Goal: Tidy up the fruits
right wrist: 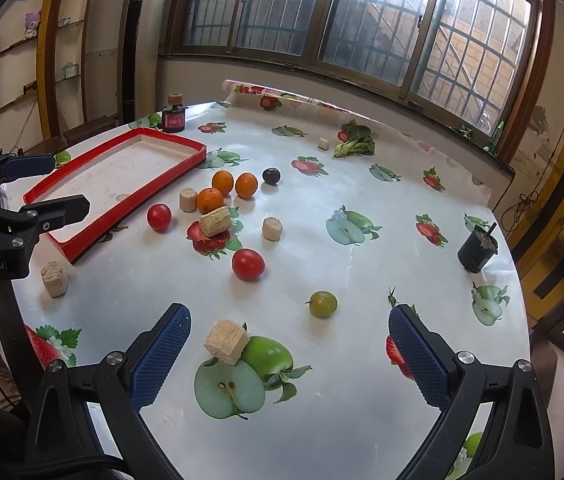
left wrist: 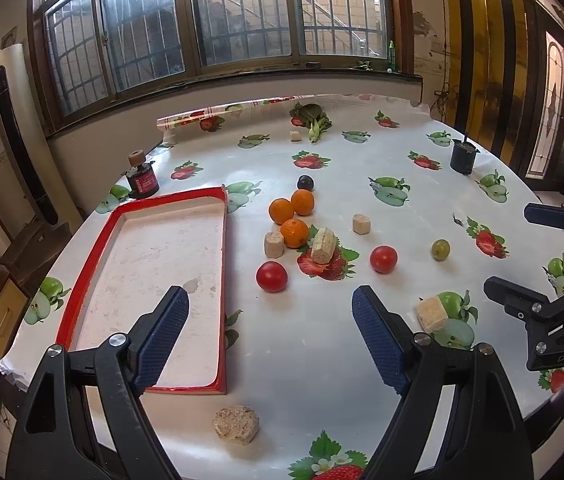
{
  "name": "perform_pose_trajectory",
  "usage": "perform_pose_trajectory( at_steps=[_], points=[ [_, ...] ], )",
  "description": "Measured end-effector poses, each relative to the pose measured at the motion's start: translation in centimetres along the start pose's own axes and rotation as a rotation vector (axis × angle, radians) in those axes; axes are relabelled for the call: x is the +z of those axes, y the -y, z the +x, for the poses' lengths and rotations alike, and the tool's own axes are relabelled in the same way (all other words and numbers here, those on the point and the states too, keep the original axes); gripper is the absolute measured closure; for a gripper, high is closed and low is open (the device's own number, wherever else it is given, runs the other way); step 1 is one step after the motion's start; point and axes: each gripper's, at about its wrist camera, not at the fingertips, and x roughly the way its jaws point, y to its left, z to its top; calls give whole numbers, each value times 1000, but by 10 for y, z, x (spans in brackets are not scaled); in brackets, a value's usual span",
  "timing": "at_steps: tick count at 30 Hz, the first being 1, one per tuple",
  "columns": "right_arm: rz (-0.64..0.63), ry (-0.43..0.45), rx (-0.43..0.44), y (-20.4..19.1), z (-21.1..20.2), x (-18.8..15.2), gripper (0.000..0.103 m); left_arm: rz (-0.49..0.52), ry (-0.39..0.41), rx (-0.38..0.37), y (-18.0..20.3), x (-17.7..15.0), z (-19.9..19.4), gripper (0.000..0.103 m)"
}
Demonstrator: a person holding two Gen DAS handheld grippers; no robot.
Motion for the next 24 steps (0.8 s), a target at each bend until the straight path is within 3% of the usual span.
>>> perform_pose_trajectory(
  at_steps=[4,8,17,22,24],
  points=[
    [3,-1,2,0,0,-1,2,-16,-15,-21,-3,0,4,19],
    [21,-8,21,1,2,-4,2,-76,-56,-91,-12,-3,15,19],
    [76,-70,131,3,27,-20,4,-80,-122,-157,-2,-4,41,19],
    [186,-103,158,32,46,-23,6,-79,-143,-211,9,11,61,19],
    [256,-106,181,50,52,-25,11,-68,-150,-217,15,20,73,19]
  ],
)
